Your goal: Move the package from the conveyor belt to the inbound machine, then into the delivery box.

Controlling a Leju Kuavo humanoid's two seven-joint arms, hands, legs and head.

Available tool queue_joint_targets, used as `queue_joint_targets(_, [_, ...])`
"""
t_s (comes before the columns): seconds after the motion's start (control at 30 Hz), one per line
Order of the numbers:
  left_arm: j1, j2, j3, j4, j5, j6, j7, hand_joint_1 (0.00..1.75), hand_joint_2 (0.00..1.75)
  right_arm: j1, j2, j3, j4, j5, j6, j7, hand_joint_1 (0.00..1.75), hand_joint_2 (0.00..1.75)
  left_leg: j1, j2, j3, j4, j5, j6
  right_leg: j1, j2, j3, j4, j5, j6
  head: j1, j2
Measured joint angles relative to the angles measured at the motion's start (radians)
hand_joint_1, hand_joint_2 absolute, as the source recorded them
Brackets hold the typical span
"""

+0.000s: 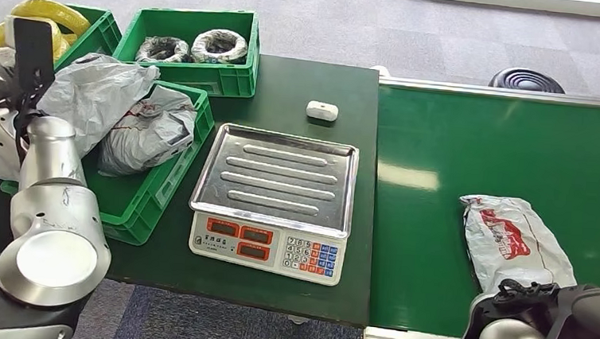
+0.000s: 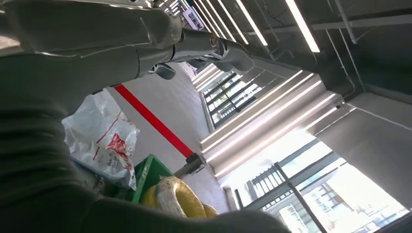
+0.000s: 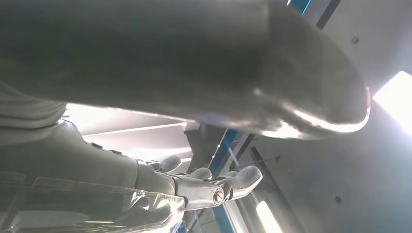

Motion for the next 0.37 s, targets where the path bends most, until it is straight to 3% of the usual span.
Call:
queue_joint_targets(0.07, [-0.019, -0.006, 0.012, 0.019, 0.047, 0.000, -0.052, 0.00, 0.00, 0.005, 0.000, 0.008, 0.003, -0.005, 0.000, 0.011, 0.00, 0.00, 0.000, 0.000, 0.000, 0.000, 0.000, 0.000, 0.000, 0.000, 0.000, 0.000, 0.000, 0.000, 0.000, 0.000])
queue_joint_targets(0.2, [-0.046, -0.015, -0.022, 0.070, 0.288, -0.014, -0.086, 0.00, 1.75, 0.000, 0.000, 0.025, 0.060, -0.130, 0.001, 0.002, 0.00, 1.75, 0.000, 0.000, 0.000, 0.000, 0.000, 0.000, 0.000, 0.000, 0.001, 0.000, 0.000, 0.000, 0.000, 0.000])
queue_joint_targets(0.27, [-0.023, -0.017, -0.113, 0.060, 0.552, -0.074, -0.078, 0.00, 1.75, -0.010, 0.000, 0.053, 0.145, -0.242, 0.005, 0.003, 0.00, 1.75, 0.000, 0.002, 0.002, -0.001, 0.000, 0.000, 0.000, 0.002, 0.003, 0.000, 0.000, -0.001, 0.000, 0.000])
queue_joint_targets(0.33, [0.060, -0.022, -0.280, -0.038, 0.832, -0.159, -0.038, 0.00, 1.75, -0.025, -0.005, 0.108, 0.264, -0.354, 0.015, 0.015, 0.00, 1.75, 0.000, 0.004, 0.003, -0.001, 0.000, 0.000, 0.000, 0.003, 0.004, 0.000, 0.001, -0.001, 0.000, 0.000])
queue_joint_targets(0.37, [0.088, -0.023, -0.330, -0.074, 0.897, -0.181, -0.023, 0.00, 1.75, -0.029, -0.006, 0.125, 0.296, -0.381, 0.018, 0.020, 0.00, 1.75, 0.000, 0.004, 0.003, -0.001, -0.001, -0.001, 0.000, 0.004, 0.004, 0.000, 0.001, -0.001, 0.000, 0.000])
